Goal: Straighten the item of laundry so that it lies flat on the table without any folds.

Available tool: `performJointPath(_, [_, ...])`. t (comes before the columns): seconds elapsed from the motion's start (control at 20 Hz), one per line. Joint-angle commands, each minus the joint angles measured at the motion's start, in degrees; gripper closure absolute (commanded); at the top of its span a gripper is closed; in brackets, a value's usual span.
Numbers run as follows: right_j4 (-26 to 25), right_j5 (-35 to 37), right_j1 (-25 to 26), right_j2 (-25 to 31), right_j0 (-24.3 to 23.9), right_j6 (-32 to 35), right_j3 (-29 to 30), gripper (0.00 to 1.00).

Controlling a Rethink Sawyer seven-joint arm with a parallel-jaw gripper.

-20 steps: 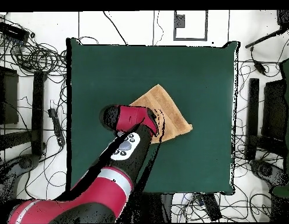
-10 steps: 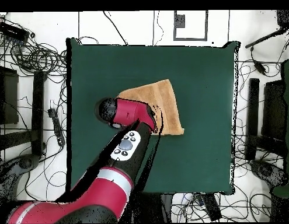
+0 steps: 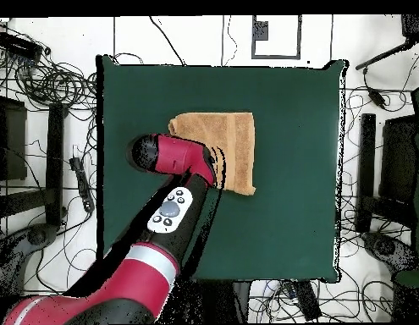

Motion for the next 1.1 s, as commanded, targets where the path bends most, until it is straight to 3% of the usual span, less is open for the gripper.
performJointPath(0.05, [4.91,-3.76,4.79,2.42,1.31,20.30,-1.91,0.00])
performJointPath(0.3, [-5.27,-15.27,3.17,10.48,-8.02,4.42,6.43,0.00])
performJointPath(0.5, [-12.57,-18.95,1.58,13.20,-12.75,-1.07,10.50,0.00])
performJointPath(0.65, [-19.99,-22.00,1.67,16.16,-17.65,-5.53,10.18,0.00])
performJointPath(0.85, [-30.89,-25.44,0.69,21.25,-24.16,-8.17,10.25,0.00])
performJointPath(1.1, [-40.64,-26.84,0.08,23.10,-27.08,-6.59,9.11,0.00])
